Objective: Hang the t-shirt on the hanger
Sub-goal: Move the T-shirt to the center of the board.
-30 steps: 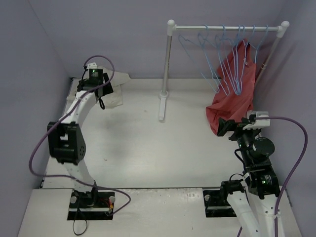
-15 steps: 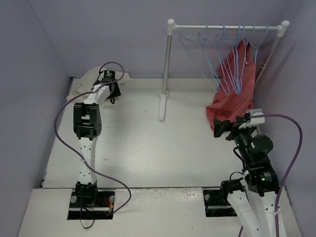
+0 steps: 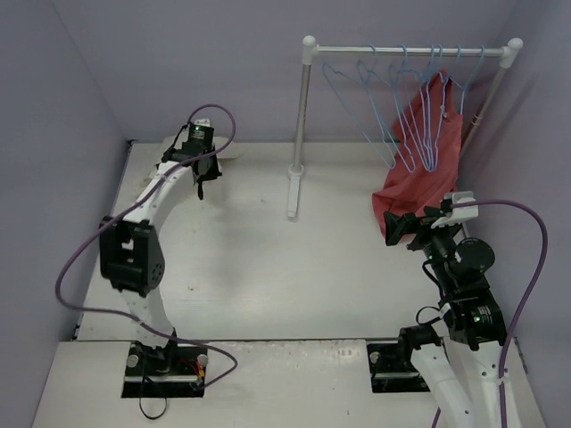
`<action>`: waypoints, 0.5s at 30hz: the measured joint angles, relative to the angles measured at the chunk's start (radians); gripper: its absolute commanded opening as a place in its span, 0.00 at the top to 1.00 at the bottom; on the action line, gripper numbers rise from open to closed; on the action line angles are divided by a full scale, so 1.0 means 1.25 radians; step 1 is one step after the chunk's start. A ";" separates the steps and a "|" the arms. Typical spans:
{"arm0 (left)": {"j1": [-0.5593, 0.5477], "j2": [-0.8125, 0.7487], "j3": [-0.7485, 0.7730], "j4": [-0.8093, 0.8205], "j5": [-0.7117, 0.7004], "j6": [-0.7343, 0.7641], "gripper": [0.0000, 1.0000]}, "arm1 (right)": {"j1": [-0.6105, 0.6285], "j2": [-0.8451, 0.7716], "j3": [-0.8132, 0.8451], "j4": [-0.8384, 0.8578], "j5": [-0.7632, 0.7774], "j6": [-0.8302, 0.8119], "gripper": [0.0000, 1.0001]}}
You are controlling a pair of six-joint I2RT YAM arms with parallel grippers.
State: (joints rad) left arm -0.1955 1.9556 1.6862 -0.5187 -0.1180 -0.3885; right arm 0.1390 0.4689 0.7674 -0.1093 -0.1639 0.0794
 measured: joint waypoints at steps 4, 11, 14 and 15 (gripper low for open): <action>-0.107 -0.286 -0.120 0.004 0.019 -0.016 1.00 | 0.000 0.018 0.025 0.001 -0.015 0.008 0.03; -0.465 -0.632 -0.383 0.008 0.010 -0.117 0.75 | 0.000 0.080 0.071 0.000 -0.065 0.019 0.00; -0.518 -0.686 -0.467 -0.038 -0.008 -0.155 0.48 | 0.000 0.116 0.073 0.000 -0.093 0.023 0.00; -0.517 -0.700 -0.485 -0.056 -0.024 -0.163 0.43 | 0.000 0.134 0.073 0.001 -0.107 0.026 0.00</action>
State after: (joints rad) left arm -0.8416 1.0810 1.0805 -0.5889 -0.1475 -0.5920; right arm 0.1393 0.6360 0.8588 -0.1086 -0.2975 0.1115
